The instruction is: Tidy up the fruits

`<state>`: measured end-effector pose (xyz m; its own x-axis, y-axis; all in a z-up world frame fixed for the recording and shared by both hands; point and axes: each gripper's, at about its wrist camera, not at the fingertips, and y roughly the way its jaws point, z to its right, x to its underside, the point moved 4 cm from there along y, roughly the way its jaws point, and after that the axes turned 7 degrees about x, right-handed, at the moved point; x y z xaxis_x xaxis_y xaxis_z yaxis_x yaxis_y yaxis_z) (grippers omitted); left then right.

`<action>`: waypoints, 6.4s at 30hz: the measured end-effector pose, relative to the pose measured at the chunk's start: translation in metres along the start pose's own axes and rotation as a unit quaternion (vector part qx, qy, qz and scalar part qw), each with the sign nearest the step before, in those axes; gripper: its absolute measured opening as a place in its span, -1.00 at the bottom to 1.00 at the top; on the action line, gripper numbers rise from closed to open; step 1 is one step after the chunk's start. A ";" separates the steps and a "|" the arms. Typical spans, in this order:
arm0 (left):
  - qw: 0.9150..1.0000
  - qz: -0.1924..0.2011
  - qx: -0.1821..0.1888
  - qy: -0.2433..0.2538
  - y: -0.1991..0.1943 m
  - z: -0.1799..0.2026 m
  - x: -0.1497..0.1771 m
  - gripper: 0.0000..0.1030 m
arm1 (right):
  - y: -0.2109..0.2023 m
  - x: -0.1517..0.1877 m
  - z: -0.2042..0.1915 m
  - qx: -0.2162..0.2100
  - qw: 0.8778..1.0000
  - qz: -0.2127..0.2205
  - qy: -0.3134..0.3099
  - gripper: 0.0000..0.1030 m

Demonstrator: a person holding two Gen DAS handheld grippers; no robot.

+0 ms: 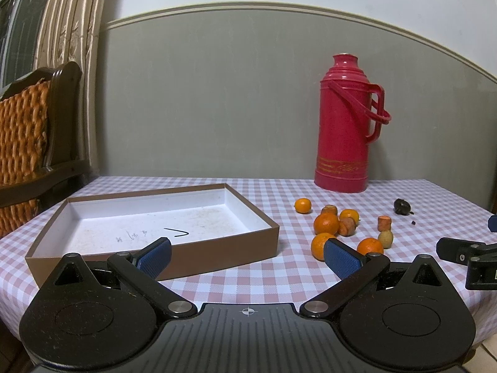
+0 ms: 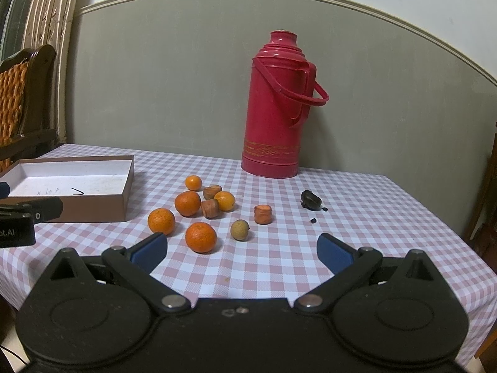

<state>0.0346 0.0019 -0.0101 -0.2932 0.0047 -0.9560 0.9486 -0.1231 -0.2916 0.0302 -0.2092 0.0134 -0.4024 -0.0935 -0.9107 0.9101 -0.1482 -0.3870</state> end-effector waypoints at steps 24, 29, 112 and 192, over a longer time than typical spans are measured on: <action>1.000 0.007 -0.016 -0.010 -0.001 -0.005 0.000 1.00 | -0.001 0.000 -0.001 -0.002 1.000 0.002 -0.002 0.89; 1.000 -0.012 -0.016 -0.005 0.013 -0.002 0.001 1.00 | 0.004 0.000 -0.015 -0.034 0.999 0.003 -0.026 0.77; 0.997 -0.020 -0.065 -0.039 0.016 -0.129 -0.037 -0.28 | 0.042 -0.073 -0.167 -0.221 0.967 0.070 -0.105 -0.45; 0.984 0.009 -0.175 -0.038 0.033 -0.184 -0.045 1.00 | 0.100 -0.104 -0.155 -0.168 0.981 0.061 -0.077 0.86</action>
<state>0.1009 0.1801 0.0173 -0.2723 -0.0697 -0.9597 0.9324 0.2274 -0.2811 0.1787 -0.0612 0.0467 -0.2747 -0.2415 -0.9307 0.9234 0.2036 -0.3254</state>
